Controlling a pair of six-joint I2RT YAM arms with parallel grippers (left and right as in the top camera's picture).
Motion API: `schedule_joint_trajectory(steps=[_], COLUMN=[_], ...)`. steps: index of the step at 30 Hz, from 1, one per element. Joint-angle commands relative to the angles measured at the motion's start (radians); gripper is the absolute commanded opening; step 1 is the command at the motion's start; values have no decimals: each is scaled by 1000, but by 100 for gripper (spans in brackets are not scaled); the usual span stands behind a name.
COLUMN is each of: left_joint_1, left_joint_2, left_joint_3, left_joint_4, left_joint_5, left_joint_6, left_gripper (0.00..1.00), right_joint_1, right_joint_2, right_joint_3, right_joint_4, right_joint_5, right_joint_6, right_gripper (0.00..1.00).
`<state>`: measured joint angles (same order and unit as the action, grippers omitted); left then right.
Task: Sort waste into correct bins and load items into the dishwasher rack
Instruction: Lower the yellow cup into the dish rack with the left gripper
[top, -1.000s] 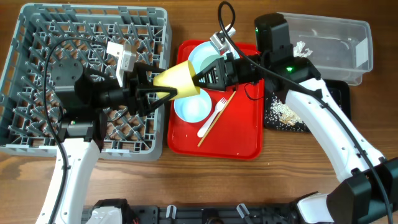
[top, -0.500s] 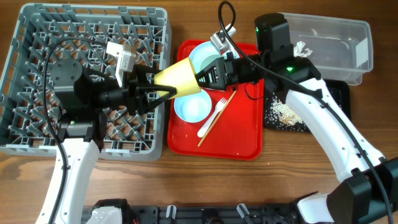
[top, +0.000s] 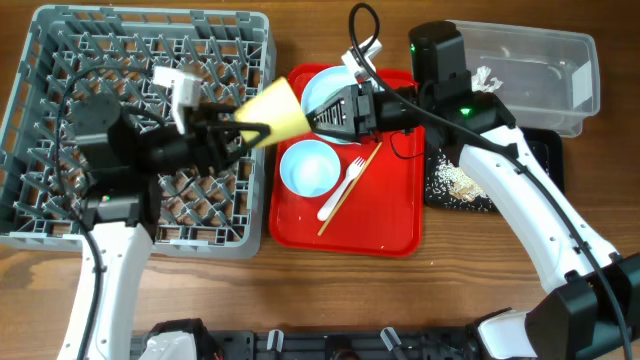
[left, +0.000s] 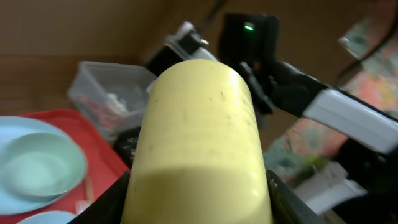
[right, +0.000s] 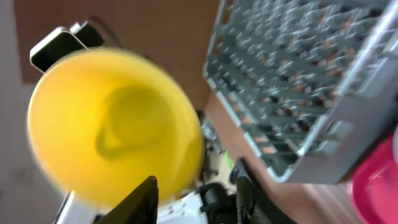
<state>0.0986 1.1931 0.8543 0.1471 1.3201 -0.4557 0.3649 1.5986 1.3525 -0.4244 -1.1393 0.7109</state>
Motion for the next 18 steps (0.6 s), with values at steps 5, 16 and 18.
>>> schedule_joint_trajectory(steps=[5,16,18], left_joint_1=[98,105,105], left_joint_2=[0,-98,-132], left_joint_3=[14,38,61], left_joint_4=[-214,-597,-671], left_joint_5=[-272,-856,-933], left_joint_6=[60,111,111], left_gripper=[41,25,23], right_joint_1=[-62,-69,-74], right_joint_2=[-1,-32,-44], right_joint_3=[9,10,11], right_joint_4=[-138,-445,-475], right_joint_5=[335,742,786], right_joint_6=[-87,-328,-347], right_gripper=[43,43,43])
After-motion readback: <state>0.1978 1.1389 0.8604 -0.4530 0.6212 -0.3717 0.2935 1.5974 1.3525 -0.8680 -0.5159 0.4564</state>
